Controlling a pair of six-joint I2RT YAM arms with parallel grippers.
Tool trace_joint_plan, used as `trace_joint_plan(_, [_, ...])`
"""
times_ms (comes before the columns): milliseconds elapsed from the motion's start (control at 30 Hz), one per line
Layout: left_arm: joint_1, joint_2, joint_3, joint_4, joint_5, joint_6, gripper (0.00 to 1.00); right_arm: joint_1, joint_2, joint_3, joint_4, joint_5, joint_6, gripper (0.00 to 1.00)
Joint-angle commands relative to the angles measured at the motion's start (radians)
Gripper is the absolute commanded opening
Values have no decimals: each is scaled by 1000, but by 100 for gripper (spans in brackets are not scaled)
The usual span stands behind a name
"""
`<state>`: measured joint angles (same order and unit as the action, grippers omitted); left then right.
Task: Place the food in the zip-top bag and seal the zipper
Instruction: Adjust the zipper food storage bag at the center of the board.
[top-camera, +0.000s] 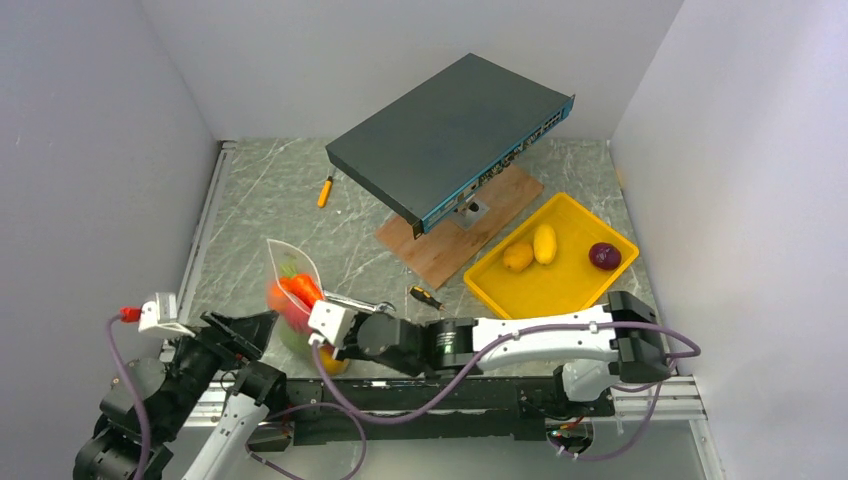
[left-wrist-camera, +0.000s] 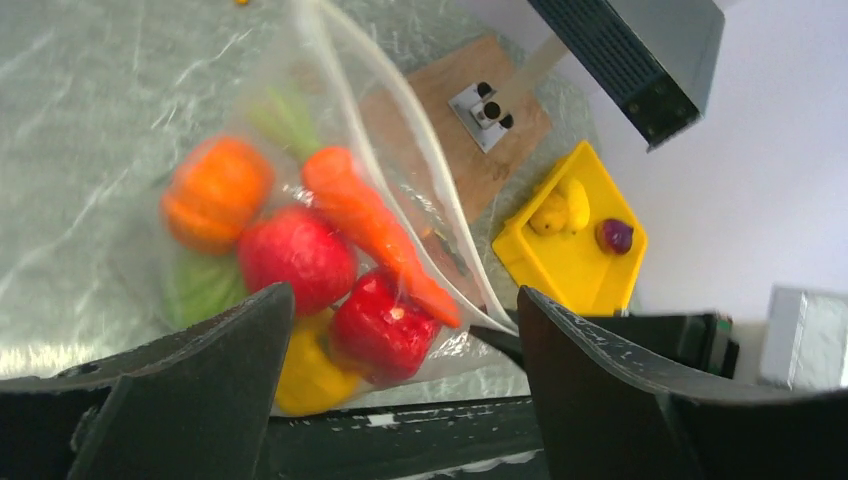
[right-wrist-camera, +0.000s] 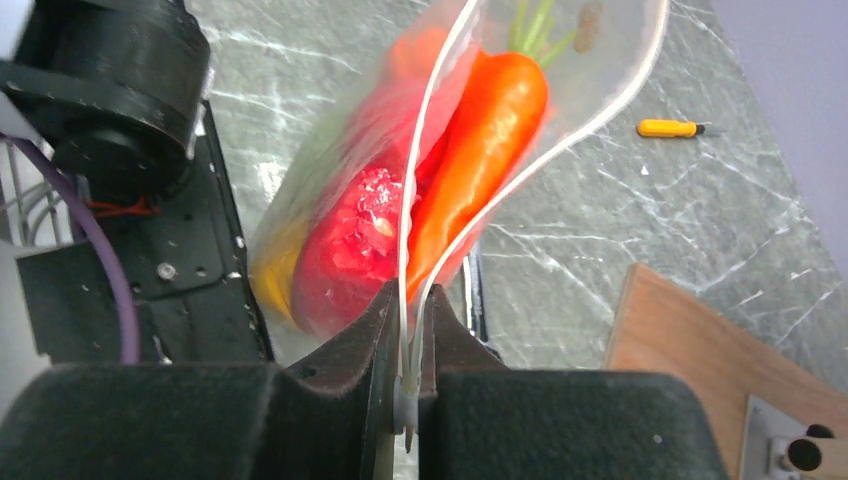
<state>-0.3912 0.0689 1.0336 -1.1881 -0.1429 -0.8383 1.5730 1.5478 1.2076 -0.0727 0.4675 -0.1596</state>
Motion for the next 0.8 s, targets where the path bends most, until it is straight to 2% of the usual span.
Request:
trace_joint_plan(0, [1,72,1,183,170,381,87,-61,-97,-70,126,-237,-135,0])
trace_joint_plan(167, [0,155,27,257,322,501,88,-143,-110,-50,79,-439,-159,0])
trace_joint_plan(267, [1,208,17,260,547,644,88,-189,-123,-56,51,-535,-166,0])
trace_joint_plan(367, [1,254,19,221,676,733,90,-238,-138,-64,25,-619,-157,0])
trace_joint_plan(567, [1,225,2,263,701,866,91,-316,-179,-87,0,-742,-136,0])
trace_joint_plan(767, [0,52,-152,553,802,988,95,-373,-201,-92,-19,-846,-120,0])
